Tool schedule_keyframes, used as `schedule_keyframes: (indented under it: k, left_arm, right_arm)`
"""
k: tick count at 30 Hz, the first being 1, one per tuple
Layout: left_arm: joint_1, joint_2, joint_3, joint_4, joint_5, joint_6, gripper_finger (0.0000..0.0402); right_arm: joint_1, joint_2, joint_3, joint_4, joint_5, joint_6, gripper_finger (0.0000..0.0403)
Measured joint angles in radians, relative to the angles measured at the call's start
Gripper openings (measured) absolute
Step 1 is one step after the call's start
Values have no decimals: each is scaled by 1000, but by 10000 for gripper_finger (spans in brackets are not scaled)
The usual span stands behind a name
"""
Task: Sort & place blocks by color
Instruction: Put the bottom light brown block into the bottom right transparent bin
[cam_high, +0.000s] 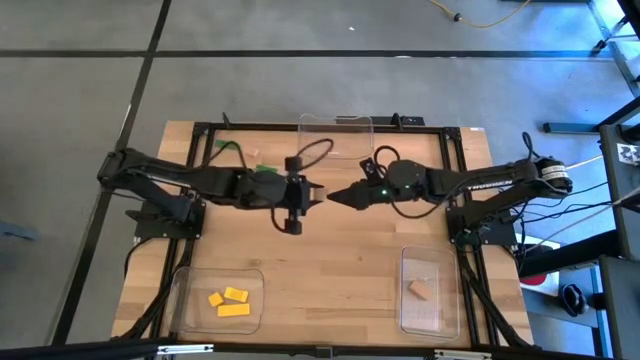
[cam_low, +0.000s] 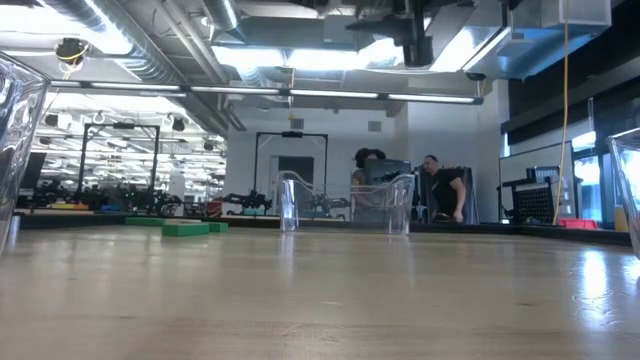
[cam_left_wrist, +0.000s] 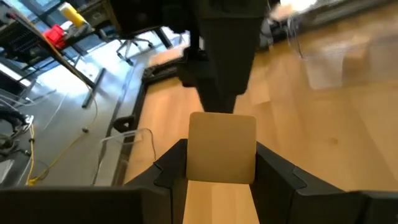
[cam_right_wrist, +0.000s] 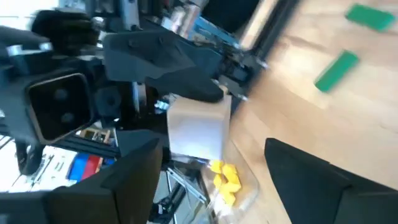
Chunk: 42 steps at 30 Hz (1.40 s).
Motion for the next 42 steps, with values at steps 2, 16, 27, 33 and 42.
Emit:
schedule_keyframes:
  k: [2,16,27,33,42]
  left_arm:
    - [0,27,9,-5,5,10,125]
    - [8,88,11,-5,9,6,125]
    - [16,85,11,-2,10,5,126]
    - [16,85,12,-4,8,-31,143]
    - [41,58,183,-283,60,-128,177]
  right_arm:
    - [1,20,0,6,-1,26,288]
    - [3,87,-1,67,8,43,280]
    - [2,88,-3,58,15,53,139]
    - [-1,88,-3,59,8,40,139]
    - [-72,-20,-1,-53,-115,-113,143]
